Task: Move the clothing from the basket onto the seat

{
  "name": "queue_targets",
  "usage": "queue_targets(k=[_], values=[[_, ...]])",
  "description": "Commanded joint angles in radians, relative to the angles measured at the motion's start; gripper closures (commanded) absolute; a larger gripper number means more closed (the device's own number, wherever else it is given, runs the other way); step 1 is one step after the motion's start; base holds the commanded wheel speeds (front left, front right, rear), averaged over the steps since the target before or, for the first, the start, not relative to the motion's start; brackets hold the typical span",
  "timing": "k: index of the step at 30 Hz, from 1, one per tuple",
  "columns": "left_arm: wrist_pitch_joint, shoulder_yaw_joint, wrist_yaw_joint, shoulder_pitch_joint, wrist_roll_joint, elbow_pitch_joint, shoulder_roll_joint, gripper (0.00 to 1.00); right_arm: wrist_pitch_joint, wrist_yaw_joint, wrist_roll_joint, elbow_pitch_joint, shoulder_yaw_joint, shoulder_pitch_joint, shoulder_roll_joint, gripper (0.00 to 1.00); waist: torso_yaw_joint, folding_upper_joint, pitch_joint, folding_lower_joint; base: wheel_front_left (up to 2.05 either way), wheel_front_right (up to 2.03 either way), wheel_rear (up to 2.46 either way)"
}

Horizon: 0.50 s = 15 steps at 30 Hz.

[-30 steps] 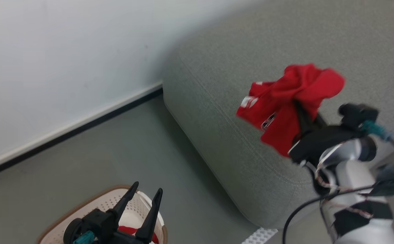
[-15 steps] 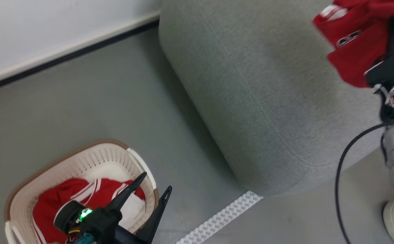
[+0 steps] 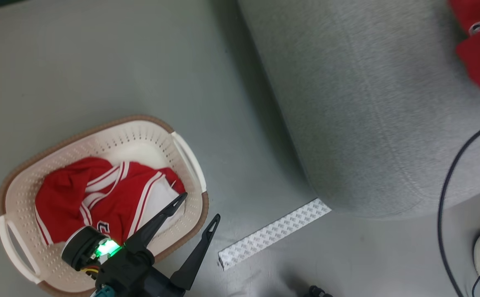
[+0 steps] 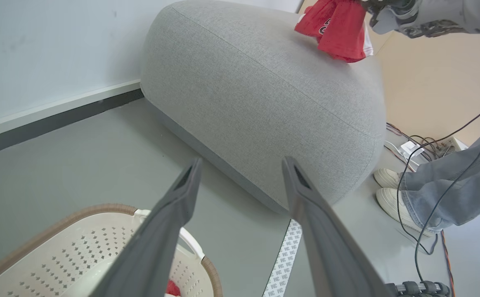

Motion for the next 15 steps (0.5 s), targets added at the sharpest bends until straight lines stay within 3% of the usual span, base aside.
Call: queue_targets(k=[1, 2, 3, 4, 5, 15], values=[[0.008, -0.002, 0.005, -0.006, 0.024, -0.018, 0.012, 0.0, -0.007, 0.0, -0.022, 0.019, -0.017, 0.0, 0.019, 1.0, 0.036, -0.0002, 0.062, -0.0002, 0.0, 0.0, 0.0], [0.011, -0.003, 0.007, -0.01, 0.027, -0.025, 0.013, 0.0, -0.007, 0.0, -0.033, 0.019, -0.027, 0.007, 0.024, 1.0, 0.039, -0.0002, 0.069, -0.0002, 0.0, 0.0, 0.0], [0.015, -0.001, 0.009, -0.014, 0.025, -0.029, 0.014, 0.0, -0.007, 0.0, -0.047, 0.021, -0.031, 0.015, 0.035, 0.71, 0.04, -0.0002, 0.072, -0.0002, 0.0, 0.0, 0.0], [0.016, 0.0, 0.01, -0.016, 0.024, -0.032, 0.013, 0.0, -0.007, 0.0, -0.057, 0.025, -0.037, 0.024, 0.044, 0.2, 0.041, -0.0002, 0.073, -0.0002, 0.0, 0.0, 0.0], [0.015, 0.001, 0.011, -0.017, 0.022, -0.033, 0.01, 0.0, -0.007, 0.0, -0.064, 0.03, -0.044, 0.033, 0.051, 0.0, 0.044, -0.0002, 0.072, -0.0002, 0.0, 0.0, 0.0], [-0.043, -0.012, -0.018, -0.035, -0.018, 0.036, -0.037, 0.0, -0.007, 0.0, -0.125, 0.038, -0.019, 0.073, 0.064, 0.0, 0.063, -0.0002, -0.025, -0.0002, 0.0, 0.0, 0.0]])
